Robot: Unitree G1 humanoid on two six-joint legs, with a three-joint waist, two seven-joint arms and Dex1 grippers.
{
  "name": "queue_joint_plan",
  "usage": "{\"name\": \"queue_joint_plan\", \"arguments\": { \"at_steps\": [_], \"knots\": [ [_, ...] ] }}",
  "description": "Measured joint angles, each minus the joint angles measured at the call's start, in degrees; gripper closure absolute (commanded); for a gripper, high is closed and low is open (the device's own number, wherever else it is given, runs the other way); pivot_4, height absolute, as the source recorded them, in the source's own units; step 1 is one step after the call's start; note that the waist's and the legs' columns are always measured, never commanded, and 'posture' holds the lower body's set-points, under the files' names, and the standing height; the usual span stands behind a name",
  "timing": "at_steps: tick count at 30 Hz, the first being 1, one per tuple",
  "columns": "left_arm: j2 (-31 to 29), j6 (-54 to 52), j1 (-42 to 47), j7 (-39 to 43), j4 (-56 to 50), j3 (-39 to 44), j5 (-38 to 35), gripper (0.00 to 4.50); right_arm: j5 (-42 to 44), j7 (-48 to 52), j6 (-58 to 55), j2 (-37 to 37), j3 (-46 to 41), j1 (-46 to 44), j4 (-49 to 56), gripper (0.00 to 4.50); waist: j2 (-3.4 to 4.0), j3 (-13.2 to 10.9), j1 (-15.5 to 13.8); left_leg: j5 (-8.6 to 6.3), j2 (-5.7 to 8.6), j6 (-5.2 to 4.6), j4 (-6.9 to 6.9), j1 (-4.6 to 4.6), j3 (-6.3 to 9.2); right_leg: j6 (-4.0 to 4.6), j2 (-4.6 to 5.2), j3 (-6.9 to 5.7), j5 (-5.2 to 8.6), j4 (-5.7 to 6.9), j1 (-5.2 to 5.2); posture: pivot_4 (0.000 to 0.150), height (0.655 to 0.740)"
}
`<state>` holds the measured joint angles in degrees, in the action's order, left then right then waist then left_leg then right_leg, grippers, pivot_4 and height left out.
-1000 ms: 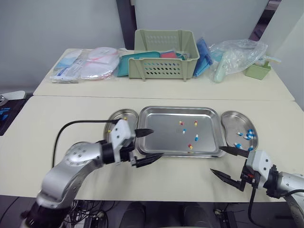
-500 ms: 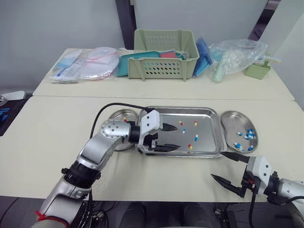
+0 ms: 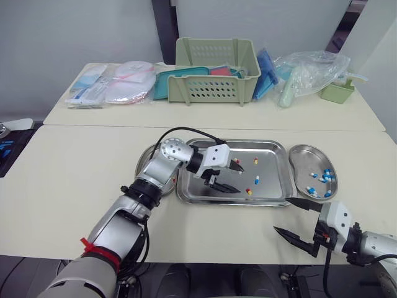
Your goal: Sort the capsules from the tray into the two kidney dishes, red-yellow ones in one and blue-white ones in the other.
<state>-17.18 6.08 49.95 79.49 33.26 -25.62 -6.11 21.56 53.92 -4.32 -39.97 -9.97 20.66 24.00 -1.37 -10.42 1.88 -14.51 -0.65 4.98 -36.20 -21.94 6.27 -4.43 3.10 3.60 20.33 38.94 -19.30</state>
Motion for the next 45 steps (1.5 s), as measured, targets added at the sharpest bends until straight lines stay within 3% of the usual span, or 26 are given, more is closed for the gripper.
{"name": "queue_joint_plan", "arguments": {
  "at_steps": [19, 42, 45],
  "knots": [
    [10.6, 14.7, 8.9, -1.6, 24.1, -0.4, 11.1, 1.24, 2.2, -3.2, -6.9, 0.1, 0.0, 0.1, 5.3, 0.0, -0.03, 0.0, -0.1, 0.0, 0.03, 0.0, -0.03, -0.03, 0.04, -0.01, 0.0, -0.02, 0.0, 0.01, 0.0, 0.15, 0.74],
    [14.2, 14.0, 16.2, 0.6, 31.9, -1.2, 18.1, 1.24, 4.1, -6.3, -12.6, 0.0, -0.2, 0.1, 9.6, 0.0, -0.03, 0.0, 0.0, 0.0, 0.04, -0.01, -0.04, -0.03, 0.05, -0.02, 0.0, -0.03, 0.01, 0.01, 0.0, 0.15, 0.74],
    [14.7, 13.2, 16.8, 1.4, 32.5, -1.2, 18.8, 1.87, 4.3, -6.6, -13.2, -0.1, -0.3, 0.1, 9.7, 0.0, -0.03, 0.0, 0.0, 0.0, 0.04, -0.01, -0.04, -0.02, 0.05, -0.02, 0.0, -0.03, 0.01, 0.01, 0.0, 0.15, 0.74]
  ]
}}
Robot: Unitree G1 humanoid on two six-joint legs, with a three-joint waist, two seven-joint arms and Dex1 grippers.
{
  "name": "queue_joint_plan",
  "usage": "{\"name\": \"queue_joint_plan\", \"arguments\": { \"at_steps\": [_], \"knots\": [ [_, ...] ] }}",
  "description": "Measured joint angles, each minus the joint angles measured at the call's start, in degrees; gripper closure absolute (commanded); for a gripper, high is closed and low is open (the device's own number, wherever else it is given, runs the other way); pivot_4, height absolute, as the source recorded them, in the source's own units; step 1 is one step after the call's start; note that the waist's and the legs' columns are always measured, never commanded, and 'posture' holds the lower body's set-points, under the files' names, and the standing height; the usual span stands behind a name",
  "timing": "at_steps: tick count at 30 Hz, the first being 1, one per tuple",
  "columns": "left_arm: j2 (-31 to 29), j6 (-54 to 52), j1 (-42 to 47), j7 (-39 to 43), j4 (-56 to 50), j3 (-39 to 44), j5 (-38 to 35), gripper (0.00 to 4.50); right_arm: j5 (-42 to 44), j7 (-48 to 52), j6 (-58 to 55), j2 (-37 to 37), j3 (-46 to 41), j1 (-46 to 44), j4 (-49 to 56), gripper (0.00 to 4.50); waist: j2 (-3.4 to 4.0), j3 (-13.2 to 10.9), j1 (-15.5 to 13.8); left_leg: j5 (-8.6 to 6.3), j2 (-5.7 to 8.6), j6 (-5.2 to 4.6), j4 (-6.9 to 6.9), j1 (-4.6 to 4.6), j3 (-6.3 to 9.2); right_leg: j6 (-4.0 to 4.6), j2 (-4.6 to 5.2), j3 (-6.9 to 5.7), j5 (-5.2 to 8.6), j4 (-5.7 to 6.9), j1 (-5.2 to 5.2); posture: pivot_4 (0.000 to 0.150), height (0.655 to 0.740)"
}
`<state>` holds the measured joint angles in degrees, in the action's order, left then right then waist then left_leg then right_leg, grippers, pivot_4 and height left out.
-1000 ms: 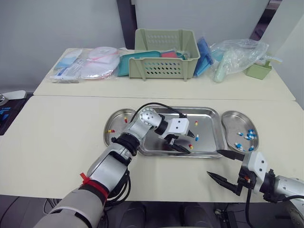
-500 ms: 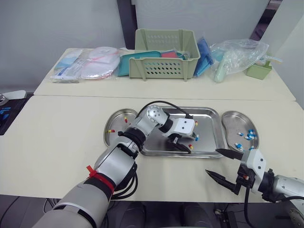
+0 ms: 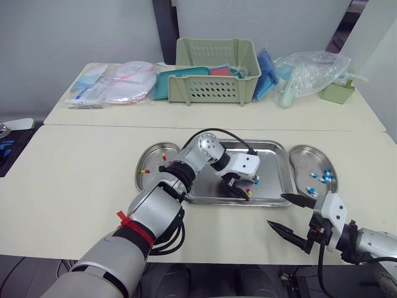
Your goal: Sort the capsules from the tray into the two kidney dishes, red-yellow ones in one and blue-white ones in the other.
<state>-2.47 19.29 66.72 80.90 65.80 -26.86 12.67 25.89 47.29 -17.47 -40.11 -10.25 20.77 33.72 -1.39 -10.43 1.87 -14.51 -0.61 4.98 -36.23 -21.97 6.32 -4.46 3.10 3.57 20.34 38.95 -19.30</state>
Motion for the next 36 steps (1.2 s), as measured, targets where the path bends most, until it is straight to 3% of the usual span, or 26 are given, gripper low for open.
{"name": "queue_joint_plan", "arguments": {
  "at_steps": [7, 9, 19, 24, 28, 36],
  "knots": [
    [0.7, -0.2, 0.4, 2.0, 0.3, -0.5, 1.4, 4.12, 0.1, -0.4, -1.0, 0.0, -0.6, 0.0, 1.4, 0.0, -0.01, 0.0, 0.0, 0.0, 0.01, 0.0, -0.03, 0.0, 0.0, 0.0, 0.0, 0.0, 0.0, 0.0, 0.03, 0.15, 0.74],
    [0.8, -0.1, 0.4, 2.1, 0.3, -0.7, 1.5, 4.45, 0.1, -0.7, -1.4, 0.0, -1.0, 0.1, 1.6, 0.0, -0.01, 0.0, 0.0, 0.0, 0.01, 0.0, -0.07, 0.01, 0.01, -0.02, 0.0, -0.01, -0.01, 0.01, 0.05, 0.15, 0.74],
    [0.8, -1.4, 0.4, 3.2, 0.0, 0.4, 1.2, 4.45, 0.2, -0.9, -2.0, -0.1, -1.0, 0.0, 1.9, 0.0, 0.0, 0.0, 0.0, 0.0, 0.01, 0.0, -0.1, -0.01, 0.03, -0.03, 0.0, -0.01, -0.02, 0.04, 0.04, 0.15, 0.74],
    [-2.0, -6.1, 0.3, 6.5, -3.9, 2.4, -0.9, 4.45, 0.0, 0.2, -1.4, -0.5, -1.0, -0.1, 1.9, 0.0, 0.01, 0.0, 0.3, 0.0, 0.0, -0.01, -0.09, -0.04, 0.03, -0.03, -0.01, 0.0, -0.02, 0.09, -0.04, 0.15, 0.74],
    [-9.2, -13.2, -0.6, 9.0, -15.1, 6.3, -4.7, 4.45, -0.6, 1.6, 0.4, -1.4, -0.8, -0.2, 1.3, 0.0, 0.02, 0.0, 0.7, 0.0, -0.01, 0.0, -0.08, -0.05, 0.06, -0.03, -0.01, -0.01, -0.02, 0.08, -0.02, 0.15, 0.74],
    [-23.3, -41.4, -18.1, 7.8, -52.0, 12.3, -13.6, 4.45, -2.1, 3.3, 3.0, -1.5, 1.1, -2.9, -0.5, 0.0, 0.07, 0.0, 1.0, 0.01, -0.07, 0.0, -0.11, -0.07, 0.11, -0.02, -0.01, -0.04, -0.02, 0.07, -0.01, 0.15, 0.74]
  ]
}}
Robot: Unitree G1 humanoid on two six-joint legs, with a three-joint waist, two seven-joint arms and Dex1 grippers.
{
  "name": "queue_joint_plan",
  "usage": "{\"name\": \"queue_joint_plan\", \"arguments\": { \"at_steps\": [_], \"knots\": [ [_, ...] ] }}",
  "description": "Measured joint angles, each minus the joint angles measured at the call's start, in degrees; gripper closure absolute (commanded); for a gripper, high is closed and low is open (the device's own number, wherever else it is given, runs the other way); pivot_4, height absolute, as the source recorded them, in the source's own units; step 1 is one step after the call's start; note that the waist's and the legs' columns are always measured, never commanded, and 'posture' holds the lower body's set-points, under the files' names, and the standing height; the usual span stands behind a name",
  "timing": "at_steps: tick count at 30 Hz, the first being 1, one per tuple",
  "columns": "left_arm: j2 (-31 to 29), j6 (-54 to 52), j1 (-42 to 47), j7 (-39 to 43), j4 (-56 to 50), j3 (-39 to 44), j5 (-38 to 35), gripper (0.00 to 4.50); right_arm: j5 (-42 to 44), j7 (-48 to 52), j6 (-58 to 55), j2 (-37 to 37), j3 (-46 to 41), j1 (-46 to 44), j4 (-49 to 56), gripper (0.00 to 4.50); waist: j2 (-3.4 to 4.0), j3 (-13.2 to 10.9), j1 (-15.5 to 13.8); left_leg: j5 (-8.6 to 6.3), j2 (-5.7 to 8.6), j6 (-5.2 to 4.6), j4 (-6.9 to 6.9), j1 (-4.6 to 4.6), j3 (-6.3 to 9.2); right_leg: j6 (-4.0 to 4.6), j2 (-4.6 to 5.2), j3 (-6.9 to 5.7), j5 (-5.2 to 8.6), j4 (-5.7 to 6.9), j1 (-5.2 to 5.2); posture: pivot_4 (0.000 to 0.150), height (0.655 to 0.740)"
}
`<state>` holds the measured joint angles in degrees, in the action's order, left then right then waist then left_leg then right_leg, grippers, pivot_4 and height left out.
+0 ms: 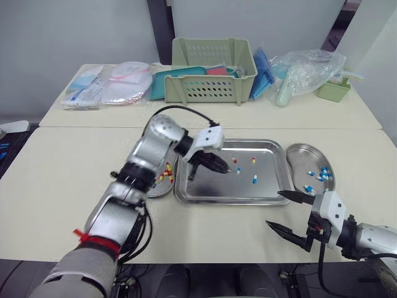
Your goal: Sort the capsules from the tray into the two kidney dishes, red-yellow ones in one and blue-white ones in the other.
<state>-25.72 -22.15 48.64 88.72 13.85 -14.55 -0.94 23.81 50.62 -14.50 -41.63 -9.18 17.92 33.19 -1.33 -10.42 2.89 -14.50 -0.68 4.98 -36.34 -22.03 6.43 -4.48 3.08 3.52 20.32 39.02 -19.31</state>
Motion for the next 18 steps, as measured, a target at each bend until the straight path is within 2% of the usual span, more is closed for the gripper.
{"name": "queue_joint_plan", "arguments": {
  "at_steps": [4, 8, 11, 18],
  "knots": [
    [-6.0, -14.6, -6.8, -5.0, -15.6, 6.9, -5.9, 4.45, -0.8, 1.2, 2.8, 0.0, 0.7, -0.5, -1.0, 0.0, 0.0, 0.0, -0.1, -0.01, -0.01, -0.01, -0.02, -0.01, 0.02, 0.0, 0.01, -0.01, 0.0, -0.01, 0.02, 0.15, 0.74],
    [-11.3, -28.1, -14.6, -13.0, -28.0, 17.2, -11.2, 4.45, -1.6, 2.4, 4.3, 0.2, 2.6, -1.2, -2.9, 0.0, 0.0, 0.0, -0.1, -0.01, -0.01, -0.01, -0.01, 0.02, 0.01, 0.0, 0.01, 0.0, 0.0, 0.0, 0.02, 0.15, 0.74],
    [-12.8, -33.1, -20.5, -18.5, -33.1, 23.0, -13.3, 4.45, -1.8, 3.2, 5.1, 0.8, 4.4, -3.7, -4.5, 0.0, 0.02, 0.0, -0.1, -0.01, -0.02, -0.01, -0.01, 0.05, -0.01, 0.0, 0.01, 0.02, 0.0, 0.01, 0.03, 0.15, 0.74],
    [-11.3, -37.8, -31.9, -29.3, -39.1, 34.6, -19.1, 4.45, -1.8, 4.8, 6.4, 2.0, 7.7, -7.9, -7.3, 0.0, 0.0, 0.0, -0.8, -0.01, -0.02, -0.01, -0.02, 0.04, -0.01, 0.01, 0.03, 0.01, 0.0, -0.01, 0.02, 0.15, 0.74]
  ]
}}
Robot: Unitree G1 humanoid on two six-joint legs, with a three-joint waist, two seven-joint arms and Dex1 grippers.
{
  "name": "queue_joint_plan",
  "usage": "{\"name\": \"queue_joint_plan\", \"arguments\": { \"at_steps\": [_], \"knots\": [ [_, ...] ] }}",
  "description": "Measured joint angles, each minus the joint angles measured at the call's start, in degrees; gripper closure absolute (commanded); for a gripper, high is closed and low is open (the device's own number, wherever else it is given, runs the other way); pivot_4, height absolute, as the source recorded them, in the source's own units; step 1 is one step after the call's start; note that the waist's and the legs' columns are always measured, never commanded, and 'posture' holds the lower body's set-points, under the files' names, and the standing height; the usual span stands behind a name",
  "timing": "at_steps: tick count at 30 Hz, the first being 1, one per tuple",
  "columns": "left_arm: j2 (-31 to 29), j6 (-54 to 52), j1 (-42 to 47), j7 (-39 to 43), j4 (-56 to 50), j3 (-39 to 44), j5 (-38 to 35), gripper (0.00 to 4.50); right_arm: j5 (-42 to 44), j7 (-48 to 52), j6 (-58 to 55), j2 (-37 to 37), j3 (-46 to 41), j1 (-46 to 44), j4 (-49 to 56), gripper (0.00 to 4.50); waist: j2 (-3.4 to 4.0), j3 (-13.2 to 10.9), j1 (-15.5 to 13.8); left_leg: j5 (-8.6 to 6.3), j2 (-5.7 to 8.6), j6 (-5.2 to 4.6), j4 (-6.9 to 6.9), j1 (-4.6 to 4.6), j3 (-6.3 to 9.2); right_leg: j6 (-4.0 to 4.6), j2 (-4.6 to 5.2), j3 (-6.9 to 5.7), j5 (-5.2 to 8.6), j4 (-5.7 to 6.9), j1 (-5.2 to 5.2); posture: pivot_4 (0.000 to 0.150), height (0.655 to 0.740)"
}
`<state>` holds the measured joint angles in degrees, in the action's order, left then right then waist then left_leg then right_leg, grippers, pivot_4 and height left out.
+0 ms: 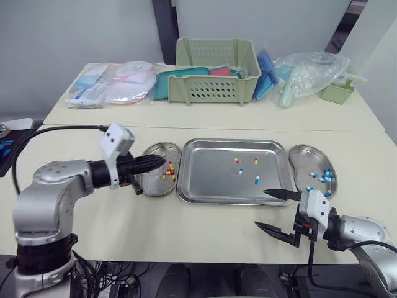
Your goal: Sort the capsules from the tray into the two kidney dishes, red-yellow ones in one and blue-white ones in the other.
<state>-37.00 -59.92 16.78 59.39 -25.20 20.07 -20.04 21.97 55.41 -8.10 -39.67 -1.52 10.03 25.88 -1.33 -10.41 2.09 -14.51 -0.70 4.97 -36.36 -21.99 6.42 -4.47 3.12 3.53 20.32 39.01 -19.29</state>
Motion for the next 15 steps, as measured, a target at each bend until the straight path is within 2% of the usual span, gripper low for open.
{"name": "queue_joint_plan", "arguments": {
  "at_steps": [6, 13, 15],
  "knots": [
    [5.0, 1.1, -6.4, -9.0, -2.2, 6.3, -3.1, 4.45, -0.3, 1.1, 0.3, 1.2, 3.1, -2.7, -1.7, 0.0, -0.01, 0.0, -0.3, 0.0, -0.01, 0.0, 0.0, 0.01, 0.0, 0.01, 0.0, 0.0, 0.0, 0.0, 0.0, 0.15, 0.74],
    [6.1, 2.8, -9.3, -15.3, -2.5, 7.1, -6.1, 4.45, -0.4, 2.0, 0.4, 1.9, 4.3, -5.0, -2.9, 0.0, -0.01, 0.0, -0.3, 0.0, 0.0, 0.0, 0.01, 0.01, 0.0, 0.01, 0.0, 0.01, 0.0, 0.0, 0.0, 0.15, 0.74],
    [6.8, 3.1, -9.4, -16.5, -2.5, 7.1, -7.7, 3.93, -0.4, 2.0, 0.4, 2.0, 4.8, -5.3, -3.5, 0.0, -0.01, 0.0, -0.3, 0.0, 0.0, 0.0, 0.01, 0.01, 0.0, 0.01, 0.01, 0.01, 0.0, 0.0, 0.0, 0.15, 0.74]
  ]
}}
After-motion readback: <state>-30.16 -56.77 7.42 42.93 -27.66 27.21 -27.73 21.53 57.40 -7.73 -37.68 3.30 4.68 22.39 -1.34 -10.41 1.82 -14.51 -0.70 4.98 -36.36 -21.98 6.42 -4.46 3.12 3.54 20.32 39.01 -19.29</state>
